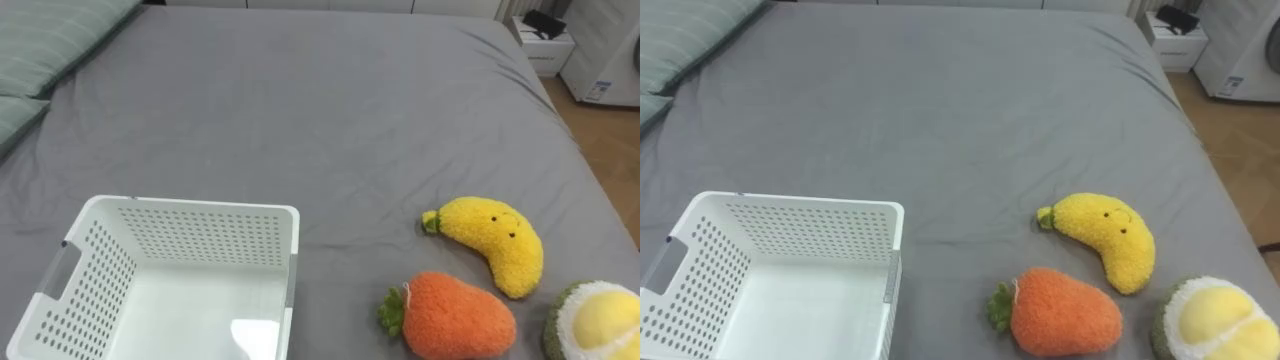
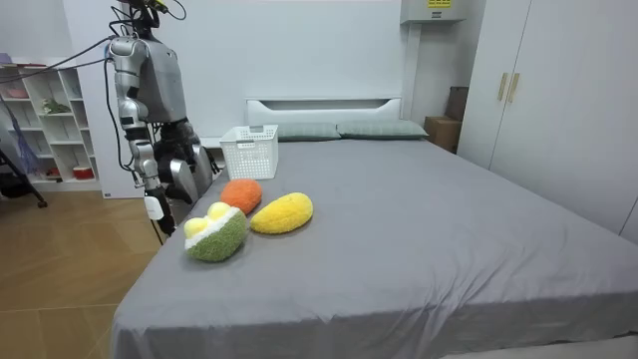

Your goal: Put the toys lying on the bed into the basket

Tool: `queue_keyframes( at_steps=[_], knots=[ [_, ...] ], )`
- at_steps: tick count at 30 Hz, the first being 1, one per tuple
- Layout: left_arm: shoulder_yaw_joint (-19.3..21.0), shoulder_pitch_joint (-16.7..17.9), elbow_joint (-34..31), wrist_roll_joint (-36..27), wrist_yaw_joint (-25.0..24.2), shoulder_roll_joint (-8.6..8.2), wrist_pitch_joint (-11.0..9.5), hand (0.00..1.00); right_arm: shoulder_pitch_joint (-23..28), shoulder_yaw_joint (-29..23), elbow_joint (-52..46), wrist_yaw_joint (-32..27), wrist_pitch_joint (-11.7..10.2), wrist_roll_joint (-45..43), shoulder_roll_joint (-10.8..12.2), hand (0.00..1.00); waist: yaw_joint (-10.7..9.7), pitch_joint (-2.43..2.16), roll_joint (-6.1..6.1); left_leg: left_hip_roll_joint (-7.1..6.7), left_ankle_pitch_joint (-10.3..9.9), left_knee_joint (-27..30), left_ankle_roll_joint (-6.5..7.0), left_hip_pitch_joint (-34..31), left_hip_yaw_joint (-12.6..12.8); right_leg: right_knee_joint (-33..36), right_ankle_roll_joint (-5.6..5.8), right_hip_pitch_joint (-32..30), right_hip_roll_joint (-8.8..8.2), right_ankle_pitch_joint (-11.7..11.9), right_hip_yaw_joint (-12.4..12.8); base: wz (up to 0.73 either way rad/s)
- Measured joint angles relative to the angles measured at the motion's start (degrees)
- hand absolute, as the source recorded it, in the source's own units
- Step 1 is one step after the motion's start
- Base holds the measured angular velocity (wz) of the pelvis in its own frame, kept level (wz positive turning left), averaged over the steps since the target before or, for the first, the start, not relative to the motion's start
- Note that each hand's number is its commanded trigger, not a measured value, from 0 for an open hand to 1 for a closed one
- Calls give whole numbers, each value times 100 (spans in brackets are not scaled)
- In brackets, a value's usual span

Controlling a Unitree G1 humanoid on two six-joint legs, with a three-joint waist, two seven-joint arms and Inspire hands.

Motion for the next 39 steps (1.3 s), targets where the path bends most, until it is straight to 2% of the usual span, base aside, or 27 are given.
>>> queue_keyframes(
  at_steps=[13, 22, 24, 28, 31, 35, 39],
  knots=[
    [8, -23, 74, -3, 29, 17, 19, 0, -14, -5, 23, 11, 6, 0, 2, 0, -7, 6, -6, 1, 0, 1, 0, -3, -3, -1, 0, 2, 1, 0, 39, 0],
    [5, 1, 81, -162, 21, 31, 52, 0, -16, -169, 56, -7, 155, 247, 0, 0, -32, 8, -5, 1, -1, -9, -1, -22, 0, 1, 0, 6, 8, -1, 59, 0],
    [87, 1, 87, -167, 17, 25, 117, 0, -1, -349, 113, -96, 232, 431, 11, 0, -76, 10, -11, 0, 0, -14, -1, -19, -4, 2, -1, 8, 18, 0, 56, 0],
    [243, -4, 121, -169, -2, 21, 144, 0, 55, -727, 230, -250, 247, 515, 16, 0, -172, 7, -27, 3, 0, -13, -1, -17, 17, 3, -1, -27, 16, -1, 76, -2],
    [364, -4, 108, -172, -4, 45, 151, 0, 176, -931, 228, -509, 321, 530, 12, 0, -169, -1, -76, 11, 0, -28, -1, 3, 55, 13, -2, -40, 13, 0, 112, -8],
    [574, 9, 107, -171, -17, 67, 159, 0, 216, -1469, 232, -889, 374, 498, -6, 0, -183, 1, -191, 20, 0, -75, -1, 77, 144, 43, -2, -39, 14, 0, 229, -12],
    [589, 24, 99, -146, -74, 116, 157, 0, 149, -1782, 86, -1290, 368, 408, -149, 0, -249, 4, -239, 7, -4, -91, 7, 83, 173, 94, 1, -31, 25, -1, 240, -4]
  ],
)
